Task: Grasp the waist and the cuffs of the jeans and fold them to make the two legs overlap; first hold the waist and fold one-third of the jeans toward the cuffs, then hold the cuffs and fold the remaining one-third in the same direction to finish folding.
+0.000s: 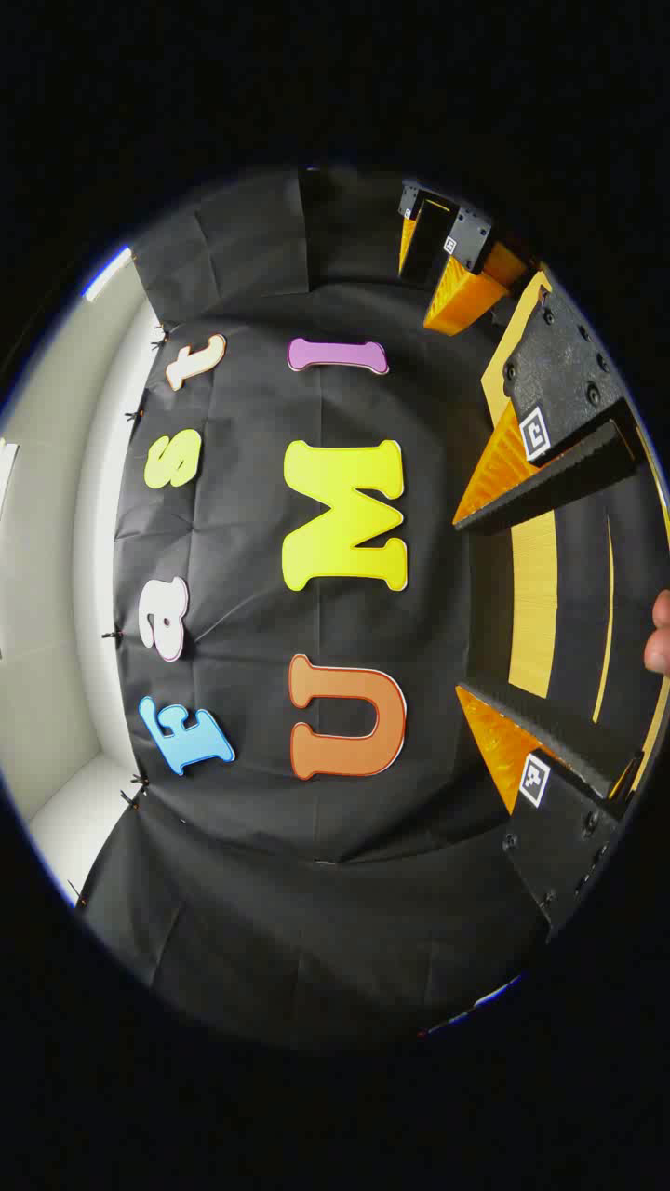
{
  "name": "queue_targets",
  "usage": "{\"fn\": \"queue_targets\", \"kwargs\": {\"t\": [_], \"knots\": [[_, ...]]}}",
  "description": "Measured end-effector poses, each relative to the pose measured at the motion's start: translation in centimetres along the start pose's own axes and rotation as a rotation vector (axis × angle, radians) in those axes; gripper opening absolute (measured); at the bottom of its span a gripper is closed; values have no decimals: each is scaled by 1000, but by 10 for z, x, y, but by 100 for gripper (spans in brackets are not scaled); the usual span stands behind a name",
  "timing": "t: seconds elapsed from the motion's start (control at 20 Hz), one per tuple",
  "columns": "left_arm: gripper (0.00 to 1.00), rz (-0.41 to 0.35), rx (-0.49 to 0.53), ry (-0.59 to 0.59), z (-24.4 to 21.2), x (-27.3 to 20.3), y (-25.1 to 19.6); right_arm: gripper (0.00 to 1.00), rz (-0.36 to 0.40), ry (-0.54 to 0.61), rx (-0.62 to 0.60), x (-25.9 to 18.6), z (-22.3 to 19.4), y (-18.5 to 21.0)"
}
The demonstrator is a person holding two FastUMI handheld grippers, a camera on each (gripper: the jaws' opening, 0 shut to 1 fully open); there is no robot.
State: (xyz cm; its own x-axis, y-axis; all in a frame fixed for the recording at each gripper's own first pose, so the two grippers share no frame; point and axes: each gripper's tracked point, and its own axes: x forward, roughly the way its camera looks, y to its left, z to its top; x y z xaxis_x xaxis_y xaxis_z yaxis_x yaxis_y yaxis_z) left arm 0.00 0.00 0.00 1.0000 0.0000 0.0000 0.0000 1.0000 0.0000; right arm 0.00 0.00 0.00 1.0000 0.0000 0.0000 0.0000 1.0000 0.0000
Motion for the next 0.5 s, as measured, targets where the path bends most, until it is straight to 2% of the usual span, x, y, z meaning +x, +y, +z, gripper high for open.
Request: {"fn": "queue_targets", "kwargs": {"t": [0.5], "knots": [[98, -6, -1, -13, 2, 3, 0, 95, -27, -2, 17, 0, 0, -8]]}}
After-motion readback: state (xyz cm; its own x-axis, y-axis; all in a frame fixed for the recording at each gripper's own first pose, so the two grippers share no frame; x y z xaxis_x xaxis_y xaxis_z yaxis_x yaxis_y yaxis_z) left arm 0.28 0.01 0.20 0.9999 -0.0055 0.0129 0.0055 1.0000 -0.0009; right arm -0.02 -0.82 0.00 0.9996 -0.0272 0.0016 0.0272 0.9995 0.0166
